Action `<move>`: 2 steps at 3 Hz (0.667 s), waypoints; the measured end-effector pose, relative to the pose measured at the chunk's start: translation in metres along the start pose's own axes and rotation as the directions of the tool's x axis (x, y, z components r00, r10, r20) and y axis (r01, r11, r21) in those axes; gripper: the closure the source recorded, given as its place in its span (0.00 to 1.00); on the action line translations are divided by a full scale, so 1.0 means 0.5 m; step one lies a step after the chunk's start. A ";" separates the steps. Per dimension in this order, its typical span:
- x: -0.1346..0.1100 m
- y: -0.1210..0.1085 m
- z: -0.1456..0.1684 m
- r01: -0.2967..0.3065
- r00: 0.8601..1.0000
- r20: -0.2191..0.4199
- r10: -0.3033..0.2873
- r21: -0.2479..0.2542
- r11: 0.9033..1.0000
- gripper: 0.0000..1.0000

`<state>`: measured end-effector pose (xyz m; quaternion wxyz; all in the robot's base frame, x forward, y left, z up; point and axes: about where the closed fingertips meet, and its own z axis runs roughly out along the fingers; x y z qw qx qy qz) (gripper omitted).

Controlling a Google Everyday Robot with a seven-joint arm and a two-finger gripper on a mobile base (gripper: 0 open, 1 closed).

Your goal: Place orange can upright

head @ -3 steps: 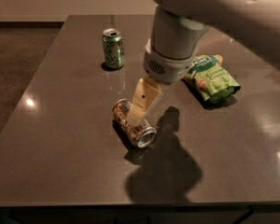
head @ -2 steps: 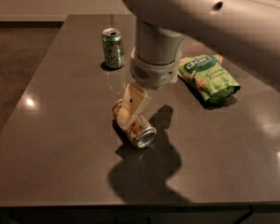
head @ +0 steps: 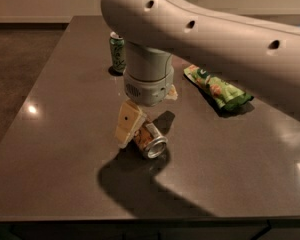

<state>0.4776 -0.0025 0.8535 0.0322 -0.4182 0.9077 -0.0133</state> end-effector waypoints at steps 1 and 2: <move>-0.010 0.008 0.011 0.008 1.000 -0.012 -0.008 -0.011 1.000 0.24; -0.016 0.006 0.009 0.018 1.000 -0.007 -0.018 -0.034 0.999 0.46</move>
Offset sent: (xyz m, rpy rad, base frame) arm 0.0046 0.0071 -0.0006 0.0304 0.0579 0.0340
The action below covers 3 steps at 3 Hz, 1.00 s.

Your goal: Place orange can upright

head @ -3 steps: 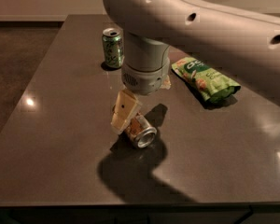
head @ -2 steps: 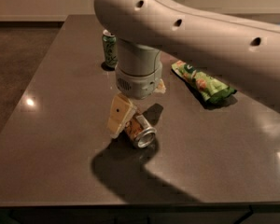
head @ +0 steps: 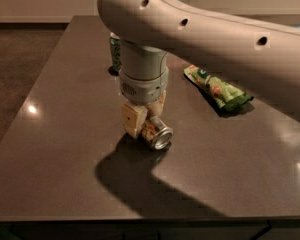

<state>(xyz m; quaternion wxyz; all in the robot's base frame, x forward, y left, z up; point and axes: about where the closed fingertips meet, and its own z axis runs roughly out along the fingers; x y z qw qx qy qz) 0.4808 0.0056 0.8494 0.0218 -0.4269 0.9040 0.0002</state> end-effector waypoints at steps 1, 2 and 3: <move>-0.008 0.000 -0.026 0.052 0.996 0.068 -0.049 -0.036 0.998 0.70; -0.016 -0.003 -0.074 0.176 0.970 0.182 -0.164 -0.049 0.983 0.93; -0.018 -0.008 -0.127 0.330 0.893 0.343 -0.292 -0.054 0.943 1.00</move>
Offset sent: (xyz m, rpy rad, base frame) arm 0.0053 0.0043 0.0749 0.3052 -0.1477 0.4459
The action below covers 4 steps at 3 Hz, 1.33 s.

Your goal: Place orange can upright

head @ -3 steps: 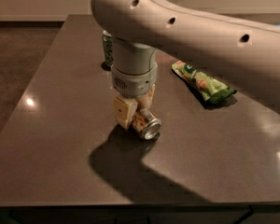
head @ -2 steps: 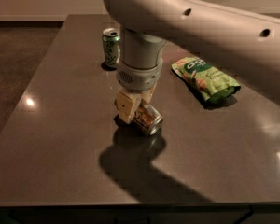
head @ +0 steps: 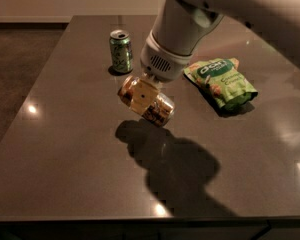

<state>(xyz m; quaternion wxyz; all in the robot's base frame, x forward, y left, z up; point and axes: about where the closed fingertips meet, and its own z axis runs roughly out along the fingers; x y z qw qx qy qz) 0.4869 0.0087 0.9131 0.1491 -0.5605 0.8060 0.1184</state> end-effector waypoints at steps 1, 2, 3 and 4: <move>-0.006 0.009 -0.034 0.114 0.980 0.168 -0.109 -0.020 0.993 1.00; 0.007 0.028 -0.042 0.168 0.909 0.391 -0.147 -0.018 0.986 1.00; 0.022 0.026 -0.037 0.191 0.801 0.579 -0.155 -0.001 0.982 1.00; 0.041 0.020 -0.028 0.210 0.700 0.696 -0.159 0.012 0.978 1.00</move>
Offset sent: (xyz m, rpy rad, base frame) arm -0.0246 -0.0201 0.0292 0.5724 -0.2436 0.2071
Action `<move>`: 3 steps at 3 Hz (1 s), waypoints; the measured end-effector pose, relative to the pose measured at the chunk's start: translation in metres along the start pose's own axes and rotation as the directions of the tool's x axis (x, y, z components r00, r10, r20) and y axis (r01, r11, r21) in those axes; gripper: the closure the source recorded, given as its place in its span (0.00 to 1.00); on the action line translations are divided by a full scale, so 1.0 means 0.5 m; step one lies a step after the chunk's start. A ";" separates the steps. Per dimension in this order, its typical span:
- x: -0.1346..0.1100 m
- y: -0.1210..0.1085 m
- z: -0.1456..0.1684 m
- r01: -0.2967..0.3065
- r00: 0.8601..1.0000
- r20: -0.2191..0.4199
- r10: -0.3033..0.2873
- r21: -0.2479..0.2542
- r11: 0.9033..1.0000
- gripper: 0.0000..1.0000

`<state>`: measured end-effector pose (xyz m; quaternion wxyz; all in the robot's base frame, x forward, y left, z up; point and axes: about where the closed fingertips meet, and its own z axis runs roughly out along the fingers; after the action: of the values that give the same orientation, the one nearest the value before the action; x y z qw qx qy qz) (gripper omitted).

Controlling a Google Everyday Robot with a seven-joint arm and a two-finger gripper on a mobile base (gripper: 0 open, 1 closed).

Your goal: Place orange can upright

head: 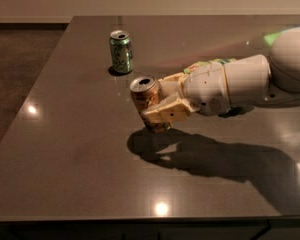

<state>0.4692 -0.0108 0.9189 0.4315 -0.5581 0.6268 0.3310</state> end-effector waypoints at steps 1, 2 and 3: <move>0.015 0.001 0.000 0.015 0.993 0.113 -0.010 -0.038 0.999 1.00; 0.026 0.002 0.001 0.026 0.984 0.178 -0.013 -0.070 0.997 1.00; 0.036 0.007 0.004 0.047 0.976 0.214 -0.024 -0.103 0.994 0.83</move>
Offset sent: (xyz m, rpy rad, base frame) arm 0.0000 -0.0135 -0.0191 0.2548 -0.0167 0.1229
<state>0.4662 -0.0159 0.9013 0.4713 -0.5528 0.5483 0.4144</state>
